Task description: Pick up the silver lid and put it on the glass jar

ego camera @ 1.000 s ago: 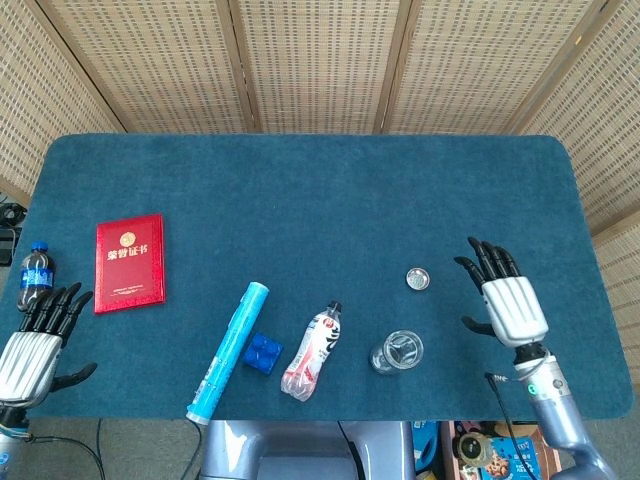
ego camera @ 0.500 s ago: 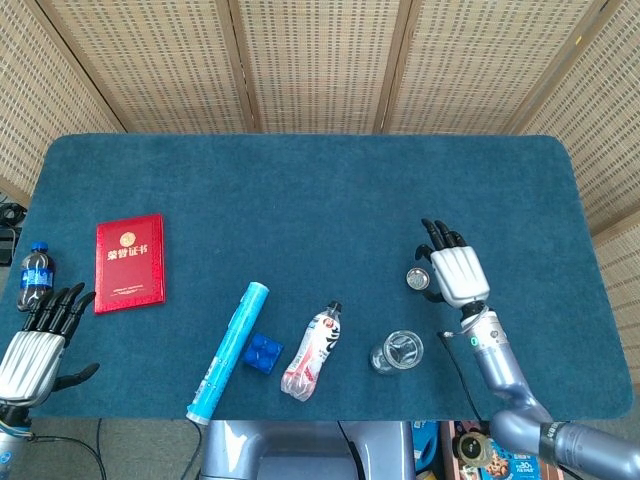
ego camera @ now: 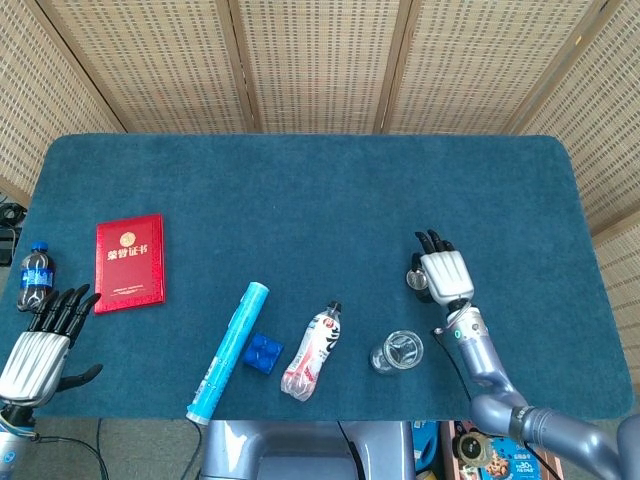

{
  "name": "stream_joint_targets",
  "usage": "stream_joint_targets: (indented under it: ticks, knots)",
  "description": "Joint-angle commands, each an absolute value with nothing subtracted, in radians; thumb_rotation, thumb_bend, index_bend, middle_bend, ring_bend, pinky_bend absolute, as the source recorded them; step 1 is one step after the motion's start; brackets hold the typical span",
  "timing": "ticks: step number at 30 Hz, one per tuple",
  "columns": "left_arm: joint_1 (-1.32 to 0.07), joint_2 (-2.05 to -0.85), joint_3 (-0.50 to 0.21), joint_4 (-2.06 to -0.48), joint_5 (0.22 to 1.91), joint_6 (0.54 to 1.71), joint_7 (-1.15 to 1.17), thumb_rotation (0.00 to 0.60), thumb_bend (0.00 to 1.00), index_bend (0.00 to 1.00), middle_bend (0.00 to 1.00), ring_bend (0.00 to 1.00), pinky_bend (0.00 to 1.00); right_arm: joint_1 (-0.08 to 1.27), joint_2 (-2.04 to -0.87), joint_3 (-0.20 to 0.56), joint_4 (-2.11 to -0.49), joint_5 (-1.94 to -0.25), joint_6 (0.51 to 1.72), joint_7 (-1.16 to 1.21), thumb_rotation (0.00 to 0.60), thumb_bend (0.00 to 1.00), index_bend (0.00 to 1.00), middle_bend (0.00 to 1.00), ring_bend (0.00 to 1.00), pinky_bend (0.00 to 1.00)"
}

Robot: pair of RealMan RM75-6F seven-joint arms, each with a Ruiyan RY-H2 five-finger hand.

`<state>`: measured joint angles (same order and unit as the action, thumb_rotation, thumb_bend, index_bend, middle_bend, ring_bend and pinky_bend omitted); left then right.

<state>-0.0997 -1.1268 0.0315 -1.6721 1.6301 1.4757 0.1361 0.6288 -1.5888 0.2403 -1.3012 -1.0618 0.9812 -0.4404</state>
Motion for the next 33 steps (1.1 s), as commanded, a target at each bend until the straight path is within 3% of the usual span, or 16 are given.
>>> stream_joint_targets:
  ticks: [1,11,33]
  knots:
    - [-0.101,-1.129,0.031,-1.671,1.629,1.472,0.137,0.600,0.16,0.00,0.00,0.00,0.00,0.639,-1.605,0.237,-1.272,-1.057,0.969,-0.428,0.600,0.35,0.51,0.18,0.00,0.26]
    - [-0.107,-1.136,0.029,-1.666,1.619,1.460,0.144,0.600,0.16,0.00,0.00,0.00,0.00,0.662,-1.640,0.237,-1.191,-1.045,0.947,-0.412,0.600,0.46,0.52,0.19,0.00,0.27]
    - [-0.113,-1.141,0.028,-1.666,1.611,1.451,0.152,0.600,0.16,0.00,0.00,0.00,0.00,0.678,-1.668,0.231,-1.110,-1.017,0.919,-0.398,0.600,0.48,0.54,0.20,0.00,0.27]
